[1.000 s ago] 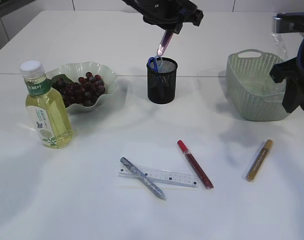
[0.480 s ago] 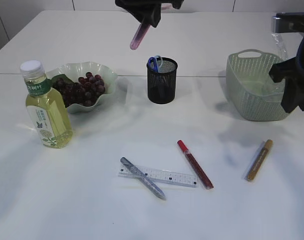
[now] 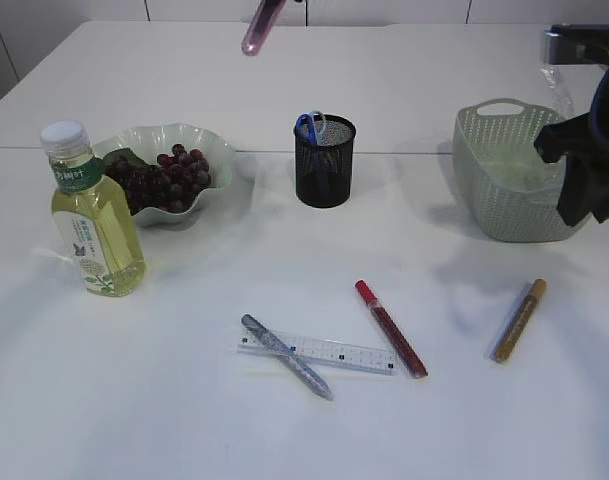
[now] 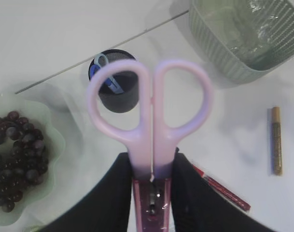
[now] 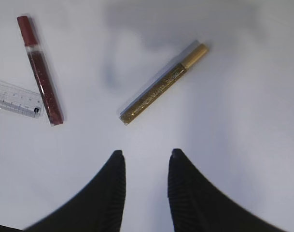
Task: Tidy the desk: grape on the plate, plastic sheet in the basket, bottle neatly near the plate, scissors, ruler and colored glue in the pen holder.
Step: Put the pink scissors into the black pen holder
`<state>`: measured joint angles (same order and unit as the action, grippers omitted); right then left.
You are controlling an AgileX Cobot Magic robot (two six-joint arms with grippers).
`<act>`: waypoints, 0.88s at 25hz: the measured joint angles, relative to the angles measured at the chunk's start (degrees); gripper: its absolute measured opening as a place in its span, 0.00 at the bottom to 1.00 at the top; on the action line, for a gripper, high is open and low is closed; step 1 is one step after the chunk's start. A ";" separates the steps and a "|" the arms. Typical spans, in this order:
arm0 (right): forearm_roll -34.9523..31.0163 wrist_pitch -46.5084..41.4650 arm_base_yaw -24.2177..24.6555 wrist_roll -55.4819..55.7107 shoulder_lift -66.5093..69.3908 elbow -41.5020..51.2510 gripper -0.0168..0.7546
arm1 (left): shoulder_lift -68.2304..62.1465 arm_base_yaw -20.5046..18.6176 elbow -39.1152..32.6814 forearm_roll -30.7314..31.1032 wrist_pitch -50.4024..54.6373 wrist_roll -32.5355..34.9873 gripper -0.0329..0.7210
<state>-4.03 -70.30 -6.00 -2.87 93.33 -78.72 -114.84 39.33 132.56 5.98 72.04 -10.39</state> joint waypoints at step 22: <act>-0.27 0.00 0.00 0.00 0.00 0.00 0.33 | 20.99 -1.30 -57.35 1.95 -61.08 0.84 0.28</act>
<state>-4.30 -70.30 -6.00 -2.87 93.33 -78.72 -93.85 38.03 75.21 7.94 10.96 -9.54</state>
